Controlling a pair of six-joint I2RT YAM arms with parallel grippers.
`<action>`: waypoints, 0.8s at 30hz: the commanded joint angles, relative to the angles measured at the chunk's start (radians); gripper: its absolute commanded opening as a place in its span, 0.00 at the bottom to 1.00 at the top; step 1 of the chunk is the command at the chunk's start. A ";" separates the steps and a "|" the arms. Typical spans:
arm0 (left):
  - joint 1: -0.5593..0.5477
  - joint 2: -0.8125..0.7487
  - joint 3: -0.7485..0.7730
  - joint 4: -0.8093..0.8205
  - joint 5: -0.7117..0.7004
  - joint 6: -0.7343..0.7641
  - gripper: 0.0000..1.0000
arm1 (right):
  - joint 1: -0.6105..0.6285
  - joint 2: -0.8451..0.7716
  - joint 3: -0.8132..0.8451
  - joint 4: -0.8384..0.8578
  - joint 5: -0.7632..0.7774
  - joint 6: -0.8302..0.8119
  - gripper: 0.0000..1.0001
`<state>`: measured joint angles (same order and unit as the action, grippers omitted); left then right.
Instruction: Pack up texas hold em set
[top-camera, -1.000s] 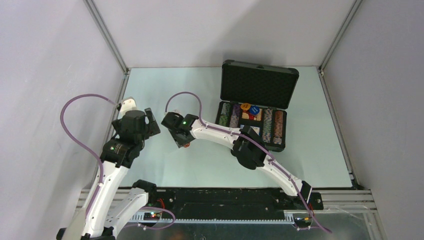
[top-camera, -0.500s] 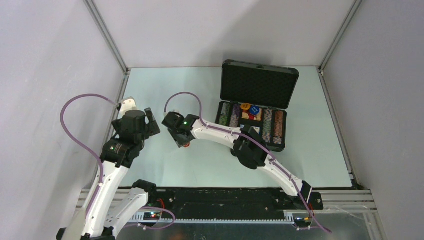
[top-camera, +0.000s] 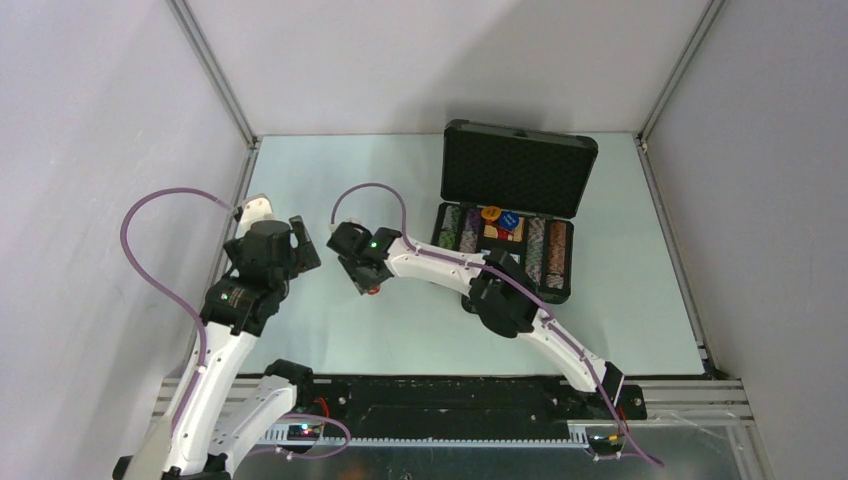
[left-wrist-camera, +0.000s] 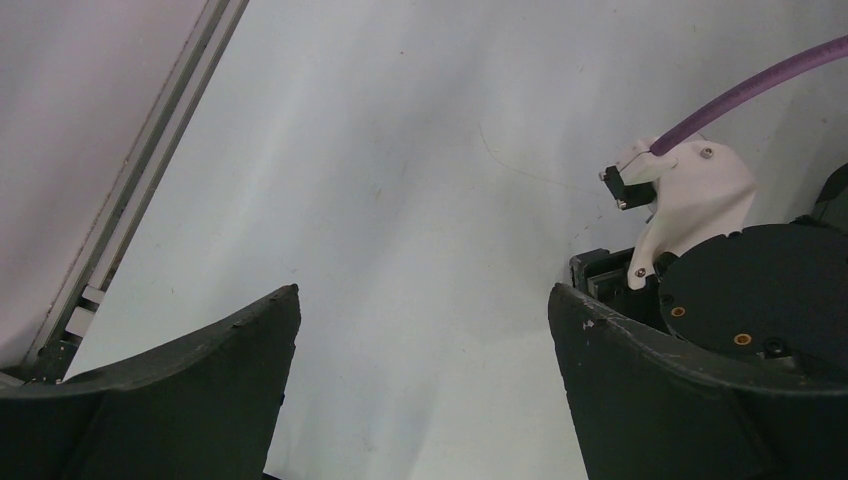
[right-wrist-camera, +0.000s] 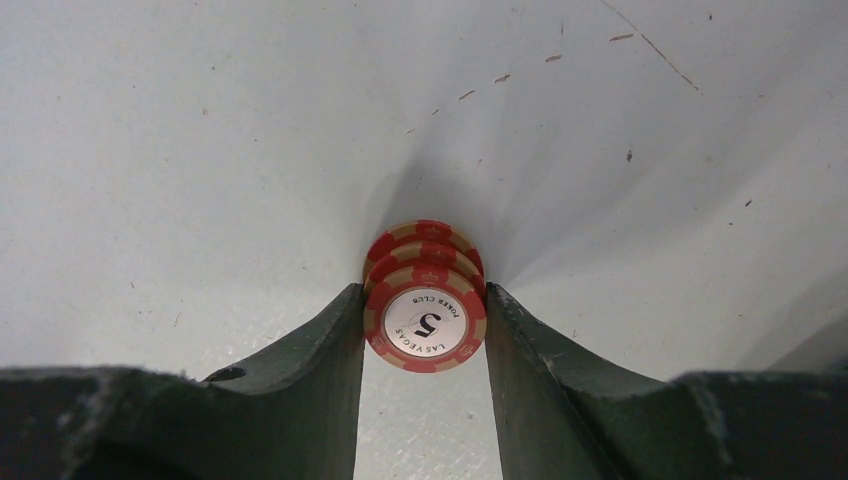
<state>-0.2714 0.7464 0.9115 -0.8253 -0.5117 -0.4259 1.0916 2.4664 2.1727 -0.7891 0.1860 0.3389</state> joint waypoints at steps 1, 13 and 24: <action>0.011 0.002 -0.002 0.016 0.006 0.009 0.98 | -0.007 -0.085 -0.003 0.008 0.011 -0.010 0.12; 0.014 0.002 -0.002 0.016 0.005 0.009 0.98 | -0.012 -0.120 -0.019 0.015 0.011 -0.013 0.12; 0.017 0.004 -0.002 0.016 0.009 0.009 0.98 | -0.016 -0.099 -0.009 0.020 -0.008 -0.010 0.14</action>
<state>-0.2653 0.7528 0.9115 -0.8253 -0.5110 -0.4259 1.0824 2.4233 2.1502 -0.7876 0.1825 0.3382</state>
